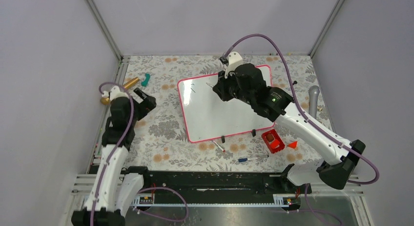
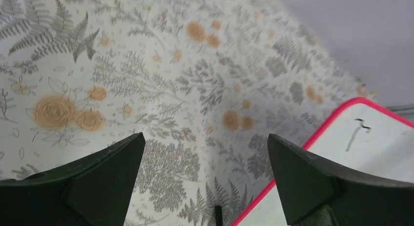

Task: Write a sentence on the whiteboard
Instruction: Hold the whiteboard on the whiteboard stand.

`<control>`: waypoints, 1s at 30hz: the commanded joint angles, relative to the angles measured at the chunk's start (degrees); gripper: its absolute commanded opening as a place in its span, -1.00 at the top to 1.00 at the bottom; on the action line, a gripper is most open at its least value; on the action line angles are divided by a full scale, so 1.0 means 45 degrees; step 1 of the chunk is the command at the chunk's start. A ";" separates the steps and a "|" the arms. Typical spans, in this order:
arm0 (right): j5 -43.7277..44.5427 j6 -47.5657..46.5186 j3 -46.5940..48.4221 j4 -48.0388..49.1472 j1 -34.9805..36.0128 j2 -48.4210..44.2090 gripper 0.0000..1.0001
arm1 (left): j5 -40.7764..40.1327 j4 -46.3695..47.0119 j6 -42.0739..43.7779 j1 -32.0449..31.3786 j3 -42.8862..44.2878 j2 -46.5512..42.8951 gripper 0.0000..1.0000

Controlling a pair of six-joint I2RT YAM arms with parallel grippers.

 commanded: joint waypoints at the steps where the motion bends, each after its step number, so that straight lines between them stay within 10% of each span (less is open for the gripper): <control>1: -0.0069 0.0167 -0.0128 0.0353 0.0088 -0.0564 1.00 | 0.0917 -0.2812 0.0776 0.0017 0.2887 0.3127 -0.98; 16: -0.0671 0.0444 0.0009 0.0071 0.0088 -0.0120 1.00 | 0.4292 -0.2235 0.0763 -0.0545 0.6388 0.9340 -0.51; 30: -0.0945 0.0588 0.0612 -0.0566 0.0088 0.0487 1.00 | 0.4553 0.2580 -0.1062 -0.0525 0.0774 0.4482 -0.98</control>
